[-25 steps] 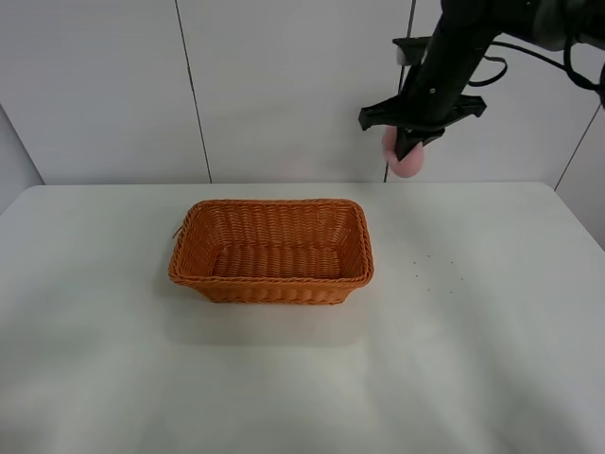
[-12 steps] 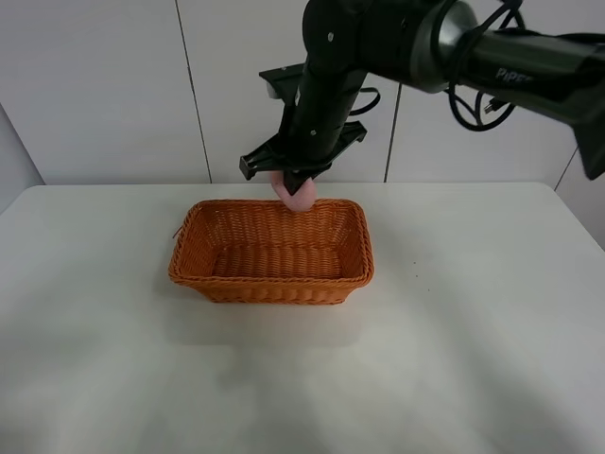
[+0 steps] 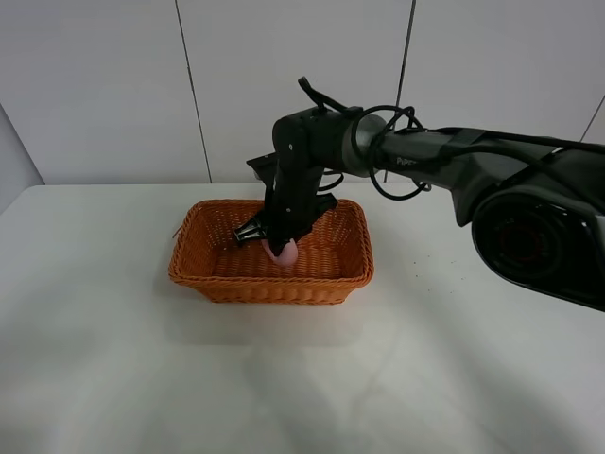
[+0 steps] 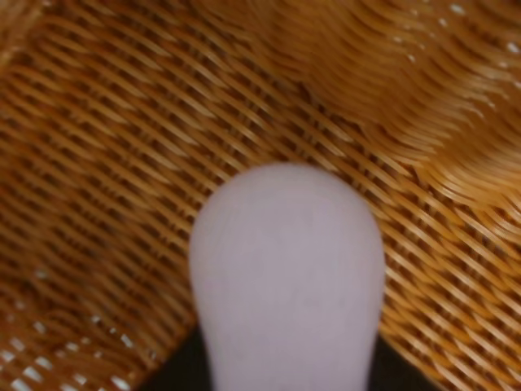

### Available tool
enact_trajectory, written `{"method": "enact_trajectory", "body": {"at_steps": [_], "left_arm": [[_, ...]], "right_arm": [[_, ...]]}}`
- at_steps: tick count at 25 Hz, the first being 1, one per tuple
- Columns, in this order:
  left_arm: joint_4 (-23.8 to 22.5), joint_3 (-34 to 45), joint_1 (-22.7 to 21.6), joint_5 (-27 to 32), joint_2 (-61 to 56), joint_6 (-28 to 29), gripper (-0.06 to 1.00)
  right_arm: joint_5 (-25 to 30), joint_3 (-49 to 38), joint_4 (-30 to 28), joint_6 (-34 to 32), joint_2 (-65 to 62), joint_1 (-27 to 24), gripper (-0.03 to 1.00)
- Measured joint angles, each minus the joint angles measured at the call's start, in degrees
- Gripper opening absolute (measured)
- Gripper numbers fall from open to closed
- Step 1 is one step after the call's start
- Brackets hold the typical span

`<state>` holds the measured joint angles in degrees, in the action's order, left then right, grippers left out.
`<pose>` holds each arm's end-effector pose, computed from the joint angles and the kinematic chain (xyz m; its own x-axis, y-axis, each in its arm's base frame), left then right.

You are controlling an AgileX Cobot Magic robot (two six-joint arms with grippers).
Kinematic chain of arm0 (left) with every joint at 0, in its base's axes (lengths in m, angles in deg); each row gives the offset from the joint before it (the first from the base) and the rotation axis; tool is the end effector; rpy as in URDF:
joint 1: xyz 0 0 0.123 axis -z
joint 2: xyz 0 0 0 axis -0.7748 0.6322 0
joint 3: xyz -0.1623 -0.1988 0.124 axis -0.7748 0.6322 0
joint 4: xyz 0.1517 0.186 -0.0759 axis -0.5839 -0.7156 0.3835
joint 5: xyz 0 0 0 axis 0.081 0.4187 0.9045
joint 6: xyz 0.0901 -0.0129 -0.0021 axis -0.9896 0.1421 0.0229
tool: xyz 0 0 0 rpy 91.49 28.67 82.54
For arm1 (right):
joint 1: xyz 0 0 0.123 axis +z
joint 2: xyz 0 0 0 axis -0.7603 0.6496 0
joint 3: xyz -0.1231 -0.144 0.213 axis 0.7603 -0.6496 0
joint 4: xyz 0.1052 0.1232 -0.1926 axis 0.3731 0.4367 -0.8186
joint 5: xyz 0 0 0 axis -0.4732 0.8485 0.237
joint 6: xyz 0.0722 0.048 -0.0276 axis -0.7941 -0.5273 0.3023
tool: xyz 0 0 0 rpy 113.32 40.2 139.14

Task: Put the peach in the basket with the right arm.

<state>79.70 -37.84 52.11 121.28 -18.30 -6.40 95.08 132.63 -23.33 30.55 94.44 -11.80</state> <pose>-0.0046 -0.0016 0.2763 -0.4469 0.0499 -0.8932 0.0591 0.9979 0.0261 0.3953 0.3072 0.1574 -0.7862 -0.5410 -0.2987 -0.5744 0.8180 0.0300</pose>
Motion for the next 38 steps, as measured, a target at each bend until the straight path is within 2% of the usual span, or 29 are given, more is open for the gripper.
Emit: {"method": "enact_trajectory", "body": {"at_steps": [6, 9, 14, 19, 23, 27, 32, 38], "left_arm": [[0.0, 0.0, 0.0, 0.0, 0.0, 0.0, 0.99], [0.0, 0.0, 0.0, 0.0, 0.0, 0.0, 0.99], [0.0, 0.0, 0.0, 0.0, 0.0, 0.0, 0.99], [0.0, 0.0, 0.0, 0.0, 0.0, 0.0, 0.99], [0.0, 0.0, 0.0, 0.0, 0.0, 0.0, 0.99], [0.0, 0.0, 0.0, 0.0, 0.0, 0.0, 0.99], [0.0, 0.0, 0.0, 0.0, 0.0, 0.0, 0.99], [0.0, 0.0, 0.0, 0.0, 0.0, 0.0, 0.99]], "right_arm": [[-0.59, 0.0, -0.06, 0.0, 1.16, 0.0, 0.57], [-0.11, 0.0, -0.06, 0.0, 0.9, 0.0, 0.67], [3.85, 2.61, -0.11, 0.0, -0.57, 0.0, 0.69], [12.45, 14.96, -1.04, 0.0, -1.39, 0.0, 0.7], [13.39, 22.61, -1.82, 0.0, -2.27, 0.0, 0.7], [13.61, 24.18, -1.95, 0.0, -3.08, -0.78, 0.7], [13.84, 24.18, -2.03, -0.06, -2.76, -4.76, 0.7], [13.84, 24.18, -2.31, -0.06, -2.76, -14.25, 0.7]]}}
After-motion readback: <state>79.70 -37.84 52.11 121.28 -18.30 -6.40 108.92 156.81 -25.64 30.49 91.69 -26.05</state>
